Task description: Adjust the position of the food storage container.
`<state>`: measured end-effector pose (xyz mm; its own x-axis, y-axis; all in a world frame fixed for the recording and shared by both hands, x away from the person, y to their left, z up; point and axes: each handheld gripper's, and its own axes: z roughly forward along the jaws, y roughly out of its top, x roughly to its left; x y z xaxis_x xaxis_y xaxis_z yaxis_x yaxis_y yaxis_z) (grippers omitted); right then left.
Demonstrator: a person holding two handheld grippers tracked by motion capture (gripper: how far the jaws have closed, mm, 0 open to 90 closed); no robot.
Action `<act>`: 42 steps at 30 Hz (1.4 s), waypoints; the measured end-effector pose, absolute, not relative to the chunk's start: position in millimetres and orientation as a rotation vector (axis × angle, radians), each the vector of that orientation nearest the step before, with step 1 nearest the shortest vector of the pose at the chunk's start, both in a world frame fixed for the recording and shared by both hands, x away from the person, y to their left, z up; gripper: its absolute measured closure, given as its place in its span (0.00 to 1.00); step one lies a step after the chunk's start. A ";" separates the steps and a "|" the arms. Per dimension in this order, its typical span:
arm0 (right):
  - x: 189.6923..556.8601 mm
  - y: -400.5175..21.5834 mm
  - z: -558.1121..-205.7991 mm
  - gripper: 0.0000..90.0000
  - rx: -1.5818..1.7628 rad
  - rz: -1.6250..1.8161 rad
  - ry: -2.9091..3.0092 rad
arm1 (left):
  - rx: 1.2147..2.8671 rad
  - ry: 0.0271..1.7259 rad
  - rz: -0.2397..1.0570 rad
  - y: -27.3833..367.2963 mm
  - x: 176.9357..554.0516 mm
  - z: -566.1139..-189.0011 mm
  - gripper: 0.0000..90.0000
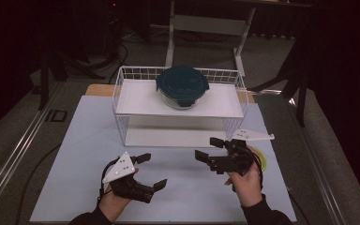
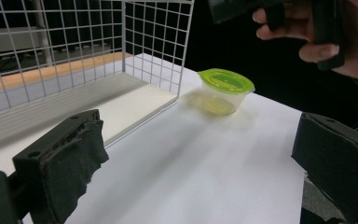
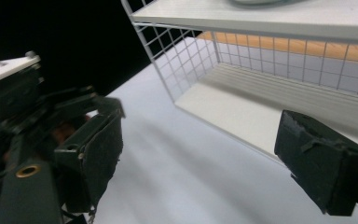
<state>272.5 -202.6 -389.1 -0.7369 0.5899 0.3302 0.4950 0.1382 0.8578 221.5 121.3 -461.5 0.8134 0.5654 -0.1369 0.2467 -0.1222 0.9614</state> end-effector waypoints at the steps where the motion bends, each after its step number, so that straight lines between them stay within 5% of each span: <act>1: 269.8 -206.2 -391.8 0.16 1.095 1.674 2.309 | 1.704 0.635 0.305 121.3 221.3 -461.6 0.03; 11: 252.7 -244.0 -412.9 0.18 1.165 1.631 2.303 | 1.698 0.633 0.302 121.7 221.7 -463.5 0.03; 18: 248.5 -270.4 -428.1 0.50 1.214 1.510 2.264 | 1.706 0.630 0.292 119.8 221.6 -464.8 0.03; 21: 251.1 -286.4 -435.9 0.74 1.231 1.400 2.246 | 1.707 0.624 0.285 119.0 221.6 -465.2 0.03; 24: 252.5 -294.9 -438.4 0.82 1.245 1.362 2.232 | 1.708 0.624 0.285 118.7 221.6 -465.3 0.03; 25: 254.1 -303.7 -441.1 0.93 1.260 1.344 2.228 | 1.708 0.626 0.285 118.7 221.9 -465.6 0.03; 29: 254.5 -320.7 -447.4 1.00 1.291 1.282 2.207 | 1.710 0.628 0.282 118.6 222.3 -466.2 0.03; 42: 256.0 -377.3 -461.9 1.00 1.434 1.185 2.057 | 1.717 0.628 0.274 117.1 223.0 -467.7 0.03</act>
<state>256.0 -377.3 -461.9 -0.4162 0.8950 0.1606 0.5878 0.1300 0.7985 223.0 117.1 -467.7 0.8251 0.5444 -0.1511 0.2591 -0.1269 0.9575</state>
